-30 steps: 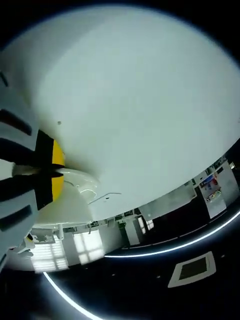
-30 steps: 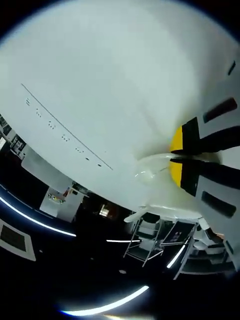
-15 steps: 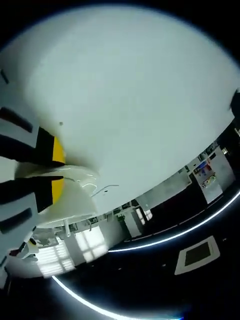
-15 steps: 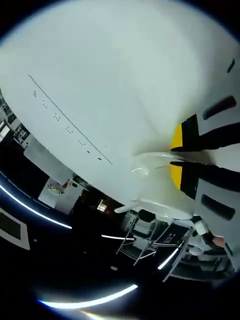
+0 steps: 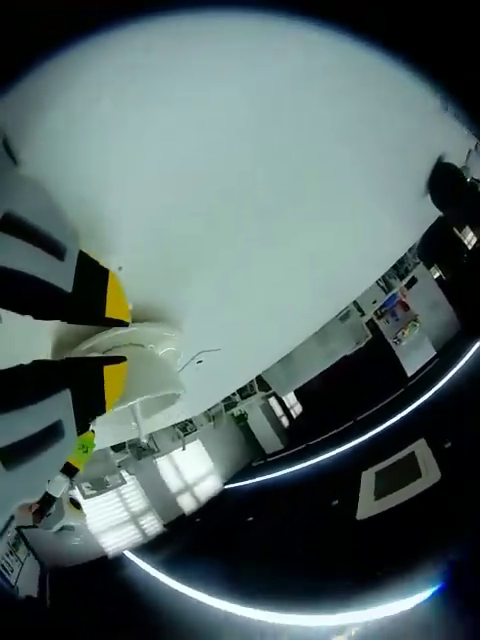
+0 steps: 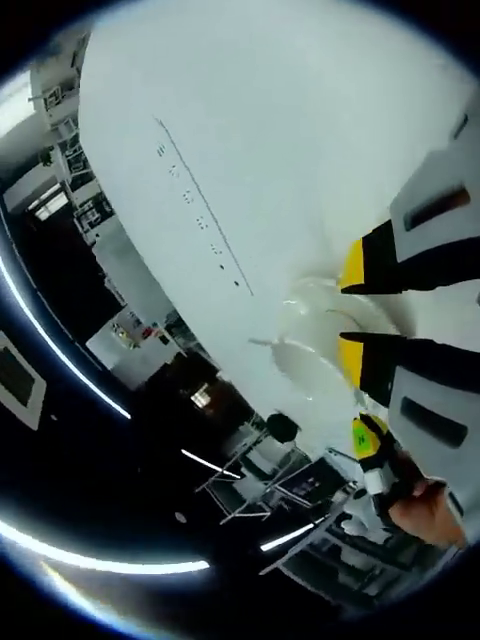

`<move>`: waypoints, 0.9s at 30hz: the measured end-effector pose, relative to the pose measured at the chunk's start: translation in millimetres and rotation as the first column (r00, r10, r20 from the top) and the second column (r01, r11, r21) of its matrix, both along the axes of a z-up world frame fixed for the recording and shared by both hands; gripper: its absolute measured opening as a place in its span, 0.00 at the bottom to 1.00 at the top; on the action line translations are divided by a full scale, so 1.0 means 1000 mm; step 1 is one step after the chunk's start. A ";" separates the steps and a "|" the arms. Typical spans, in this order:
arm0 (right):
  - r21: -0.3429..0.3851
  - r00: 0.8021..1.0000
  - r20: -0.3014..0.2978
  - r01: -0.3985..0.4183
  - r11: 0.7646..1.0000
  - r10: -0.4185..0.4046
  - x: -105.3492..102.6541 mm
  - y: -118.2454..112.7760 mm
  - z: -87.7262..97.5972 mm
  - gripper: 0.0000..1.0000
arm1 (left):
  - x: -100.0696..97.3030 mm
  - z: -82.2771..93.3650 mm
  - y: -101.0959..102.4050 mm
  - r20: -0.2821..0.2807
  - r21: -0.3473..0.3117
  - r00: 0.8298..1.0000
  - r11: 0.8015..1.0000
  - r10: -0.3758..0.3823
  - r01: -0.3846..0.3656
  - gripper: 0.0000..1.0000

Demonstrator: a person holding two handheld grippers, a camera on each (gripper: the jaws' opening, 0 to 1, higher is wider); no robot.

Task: Tidy tabletop coffee trays, cups and spoons，present forward

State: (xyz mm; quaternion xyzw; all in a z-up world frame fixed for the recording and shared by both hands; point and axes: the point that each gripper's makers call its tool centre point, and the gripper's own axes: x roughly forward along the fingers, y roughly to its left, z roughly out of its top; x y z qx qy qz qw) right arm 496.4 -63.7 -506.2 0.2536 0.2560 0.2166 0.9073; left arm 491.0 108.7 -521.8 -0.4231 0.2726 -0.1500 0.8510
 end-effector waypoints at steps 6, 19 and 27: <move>-0.056 0.992 0.112 -0.046 0.997 0.052 -0.018 0.001 0.030 0.20 | -0.019 0.016 0.008 0.068 0.046 0.997 0.999 -0.027 0.024 0.15; -0.209 0.931 0.332 -0.083 0.974 0.151 -0.066 -0.022 0.080 0.29 | -0.057 0.056 0.020 0.240 0.123 0.969 0.992 -0.058 0.029 0.16; -0.228 0.898 0.419 -0.042 0.973 0.137 -0.086 -0.047 0.101 0.34 | -0.077 0.093 0.029 0.415 0.259 0.907 0.965 -0.072 -0.042 0.18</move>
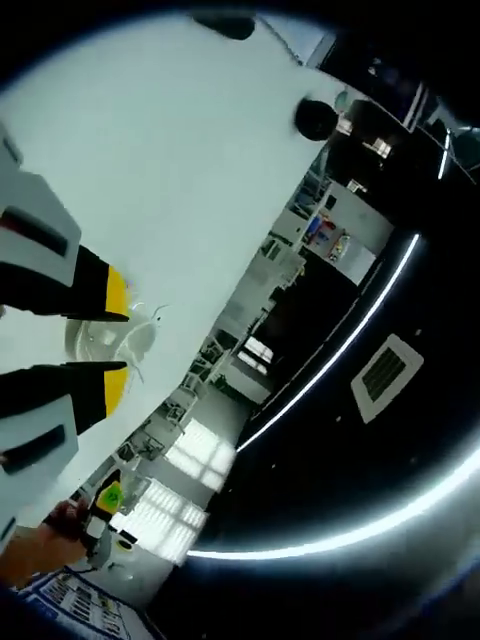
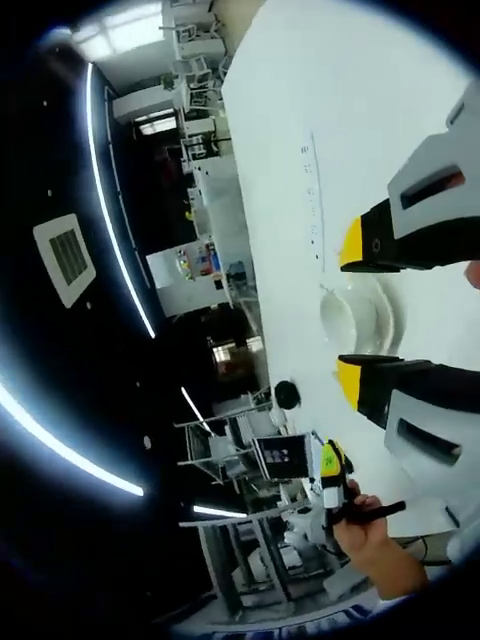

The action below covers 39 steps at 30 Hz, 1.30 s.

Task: Tidy tabletop coffee trays, cups and spoons，present forward

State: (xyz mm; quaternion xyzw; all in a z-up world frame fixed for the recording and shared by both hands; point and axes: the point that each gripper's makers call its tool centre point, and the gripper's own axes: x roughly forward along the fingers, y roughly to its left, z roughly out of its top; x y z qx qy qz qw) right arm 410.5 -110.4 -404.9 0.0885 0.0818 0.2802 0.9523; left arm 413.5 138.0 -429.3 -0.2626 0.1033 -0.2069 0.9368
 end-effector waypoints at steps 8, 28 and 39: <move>-0.054 0.992 0.121 0.055 0.997 -0.048 -0.014 -0.027 0.012 0.35 | -0.022 0.016 0.027 0.150 0.227 0.985 0.967 0.080 -0.113 0.19; -0.074 0.951 0.249 0.206 0.976 -0.182 -0.064 -0.099 0.015 0.36 | -0.088 0.041 0.095 0.455 0.436 0.846 0.759 0.278 -0.484 0.21; -0.110 0.928 0.295 0.268 0.957 -0.226 -0.091 -0.117 0.005 0.36 | -0.113 0.025 0.120 0.450 0.446 0.827 0.718 0.336 -0.534 0.21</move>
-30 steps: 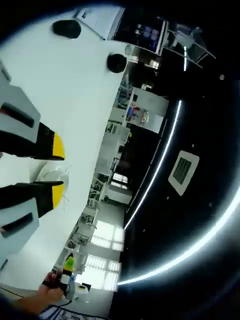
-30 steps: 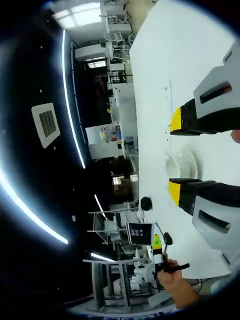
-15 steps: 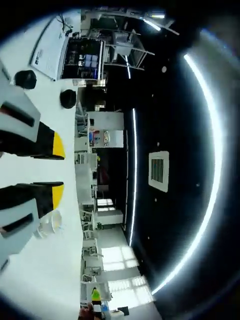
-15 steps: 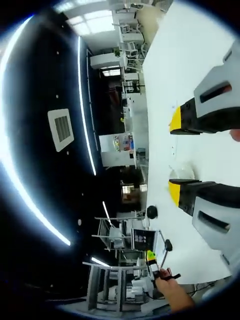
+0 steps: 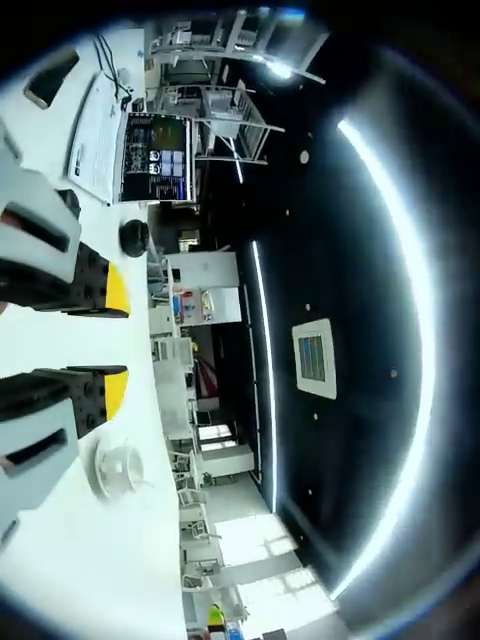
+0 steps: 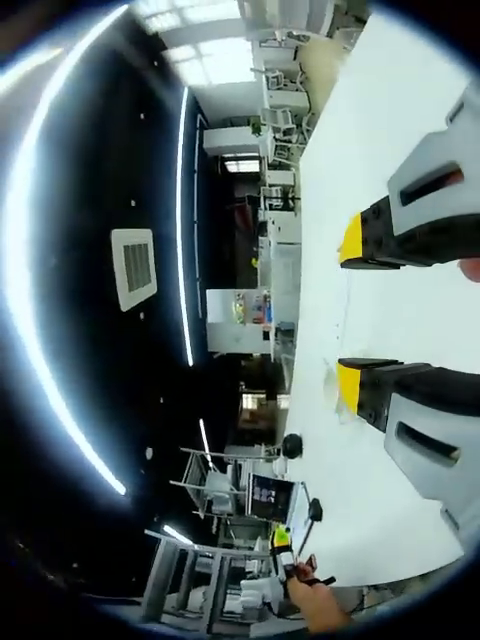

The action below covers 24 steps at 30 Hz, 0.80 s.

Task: Tidy tabletop coffee trays, cups and spoons，present forward

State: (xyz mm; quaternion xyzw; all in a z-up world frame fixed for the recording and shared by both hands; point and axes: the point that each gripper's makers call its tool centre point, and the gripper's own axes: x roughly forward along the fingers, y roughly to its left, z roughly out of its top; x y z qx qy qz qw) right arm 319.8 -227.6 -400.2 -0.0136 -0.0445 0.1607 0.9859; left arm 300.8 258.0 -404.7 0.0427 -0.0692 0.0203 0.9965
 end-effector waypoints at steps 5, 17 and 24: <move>0.027 1.000 0.002 0.022 0.999 -0.022 -0.010 -0.010 -0.003 0.36 | -0.005 -0.006 0.002 -0.002 -0.017 1.000 1.000 -0.012 0.012 0.21; 0.060 0.995 -0.018 0.101 0.993 -0.100 -0.027 -0.042 -0.016 0.39 | -0.016 -0.030 0.002 -0.052 -0.075 0.998 0.997 -0.030 0.026 0.26; 0.062 0.995 -0.025 0.103 0.993 -0.102 -0.030 -0.041 -0.021 0.48 | -0.017 -0.031 0.003 -0.061 -0.081 0.998 0.996 -0.025 0.020 0.37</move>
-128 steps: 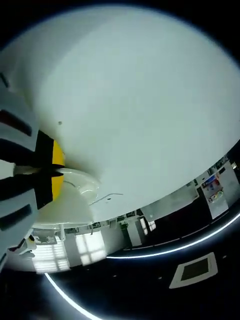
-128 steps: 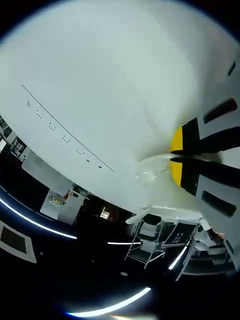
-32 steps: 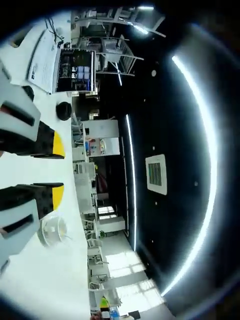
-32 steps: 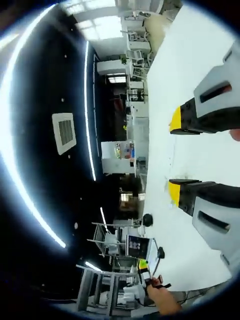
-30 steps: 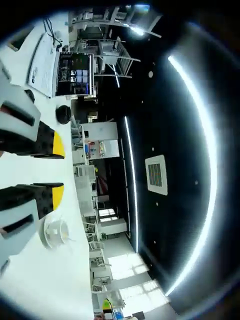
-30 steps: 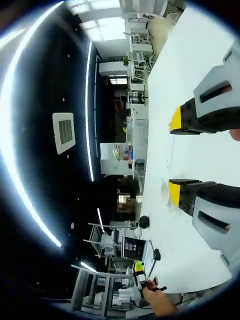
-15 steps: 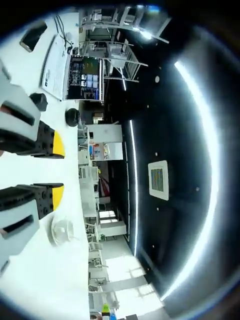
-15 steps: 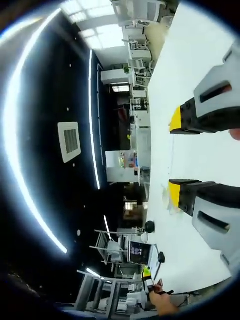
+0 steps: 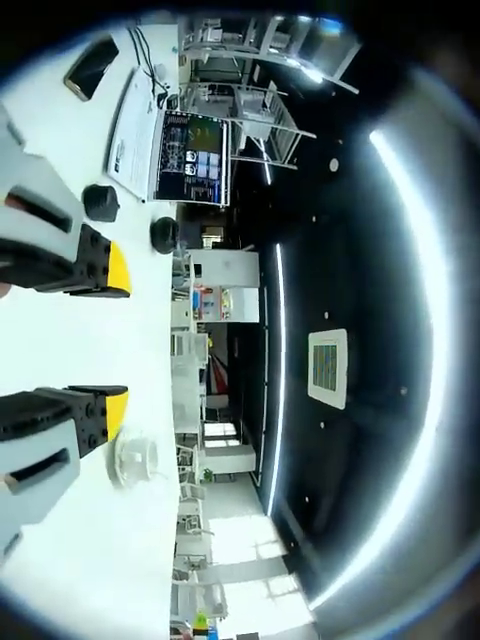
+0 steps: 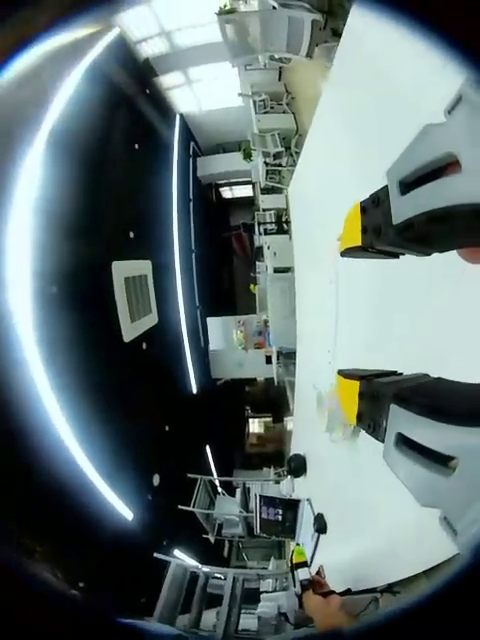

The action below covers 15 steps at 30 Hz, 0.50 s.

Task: Tidy tabletop coffee trays, cups and spoons，present forward

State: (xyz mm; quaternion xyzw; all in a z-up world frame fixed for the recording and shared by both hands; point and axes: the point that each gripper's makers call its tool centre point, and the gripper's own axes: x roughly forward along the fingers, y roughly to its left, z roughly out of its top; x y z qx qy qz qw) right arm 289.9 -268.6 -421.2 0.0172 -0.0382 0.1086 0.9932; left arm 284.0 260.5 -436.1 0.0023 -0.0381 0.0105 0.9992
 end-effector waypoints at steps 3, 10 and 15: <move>0.000 1.000 -0.001 0.009 1.000 -0.009 0.003 0.001 -0.003 0.54 | 0.001 0.000 -0.002 -0.002 -0.007 1.000 1.000 -0.003 0.003 0.37; 0.003 0.999 -0.001 0.042 0.999 -0.042 0.004 0.000 -0.007 0.62 | 0.002 -0.004 -0.005 -0.012 -0.007 1.000 1.000 -0.010 0.010 0.41; 0.012 0.999 0.002 0.045 0.999 -0.045 0.003 0.004 -0.006 0.62 | 0.001 -0.006 0.003 -0.020 0.013 1.000 1.000 0.005 -0.005 0.44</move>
